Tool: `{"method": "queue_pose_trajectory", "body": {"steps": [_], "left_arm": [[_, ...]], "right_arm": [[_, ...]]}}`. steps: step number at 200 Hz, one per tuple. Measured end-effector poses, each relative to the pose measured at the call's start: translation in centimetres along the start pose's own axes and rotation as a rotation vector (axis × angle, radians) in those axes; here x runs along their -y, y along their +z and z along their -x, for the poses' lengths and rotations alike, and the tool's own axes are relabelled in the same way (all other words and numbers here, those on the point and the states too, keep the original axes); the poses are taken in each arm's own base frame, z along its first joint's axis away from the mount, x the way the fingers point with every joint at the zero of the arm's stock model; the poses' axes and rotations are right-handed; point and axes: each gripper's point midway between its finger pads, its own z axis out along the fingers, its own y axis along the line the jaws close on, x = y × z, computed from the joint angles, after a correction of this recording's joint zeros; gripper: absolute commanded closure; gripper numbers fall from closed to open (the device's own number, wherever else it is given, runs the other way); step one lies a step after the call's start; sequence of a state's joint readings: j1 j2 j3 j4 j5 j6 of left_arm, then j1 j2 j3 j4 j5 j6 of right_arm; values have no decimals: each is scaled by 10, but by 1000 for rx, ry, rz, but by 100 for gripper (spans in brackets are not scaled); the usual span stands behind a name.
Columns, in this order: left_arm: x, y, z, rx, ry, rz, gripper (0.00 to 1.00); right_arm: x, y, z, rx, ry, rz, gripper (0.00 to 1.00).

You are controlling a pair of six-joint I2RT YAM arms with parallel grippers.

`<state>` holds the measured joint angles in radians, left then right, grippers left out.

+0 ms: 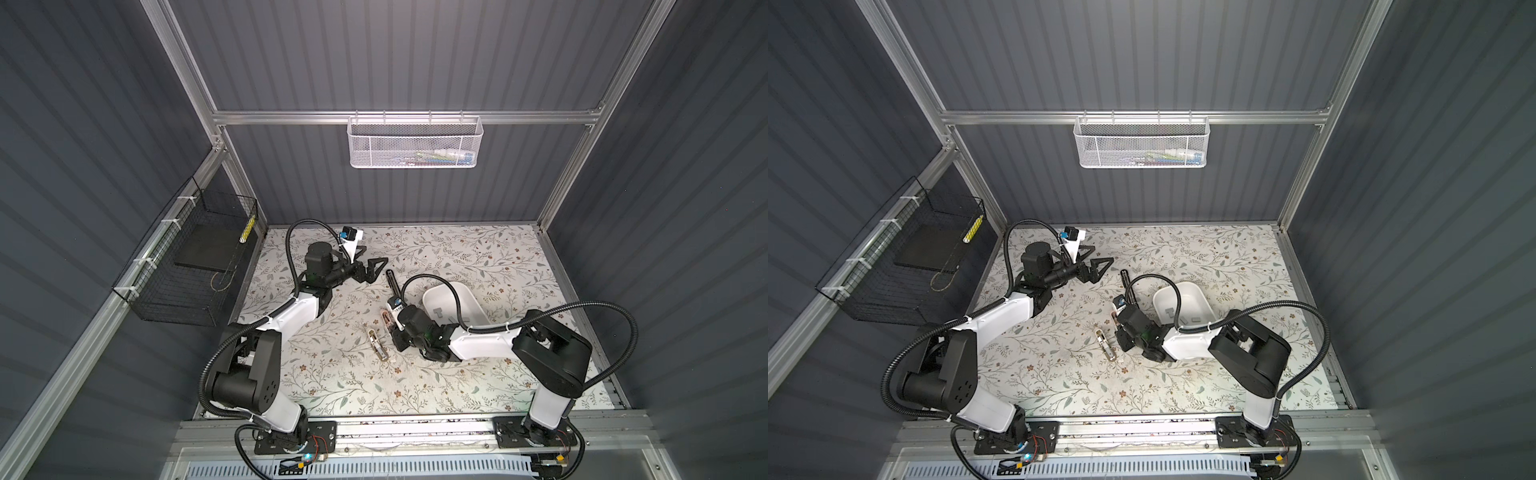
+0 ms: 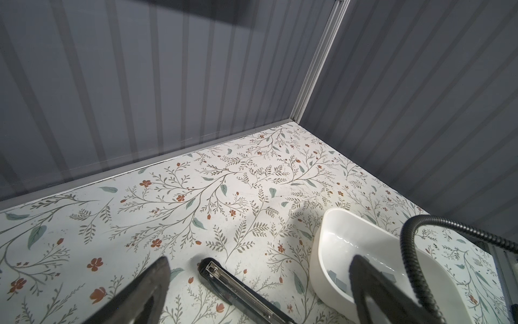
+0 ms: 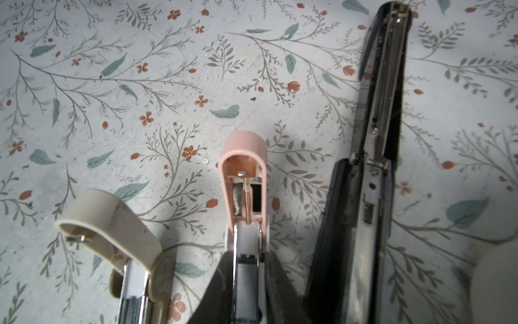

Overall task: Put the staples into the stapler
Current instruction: 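Lift the right gripper from the pink stapler and move over the white tray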

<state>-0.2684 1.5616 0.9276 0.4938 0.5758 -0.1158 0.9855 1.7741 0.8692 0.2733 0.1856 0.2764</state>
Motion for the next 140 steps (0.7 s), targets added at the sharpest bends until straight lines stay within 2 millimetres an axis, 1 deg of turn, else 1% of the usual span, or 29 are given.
{"method": "queue_pose_trajectory", "body": {"steps": [10, 23, 31, 49, 63, 82, 94, 110, 127, 140], "left_arm": [[0, 0, 0, -1, -1, 0, 1], [0, 0, -1, -2, -1, 1, 0], [0, 0, -1, -2, -2, 1, 0], [-3, 0, -2, -2, 0, 14, 1], [-4, 0, -2, -2, 1, 24, 1], [-6, 0, -2, -1, 5, 36, 1], [-8, 0, -2, -1, 5, 44, 0], [-10, 0, -3, -4, 5, 56, 1], [-12, -1, -4, -7, 9, 66, 0], [-13, 0, -5, -12, 7, 74, 1]], "right_arm": [[1, -6, 4, 10, 3, -4, 76], [5, -18, 14, 36, 10, -19, 75], [8, -29, 24, 62, 16, -34, 75], [17, -53, 47, 127, 38, -71, 78], [31, -72, 63, 171, 69, -121, 79], [63, -95, 73, 200, 145, -210, 78], [87, -107, 73, 205, 207, -262, 77], [121, -120, 64, 188, 299, -332, 77], [154, -130, 44, 149, 404, -401, 76], [169, -134, 25, 111, 467, -430, 74]]}}
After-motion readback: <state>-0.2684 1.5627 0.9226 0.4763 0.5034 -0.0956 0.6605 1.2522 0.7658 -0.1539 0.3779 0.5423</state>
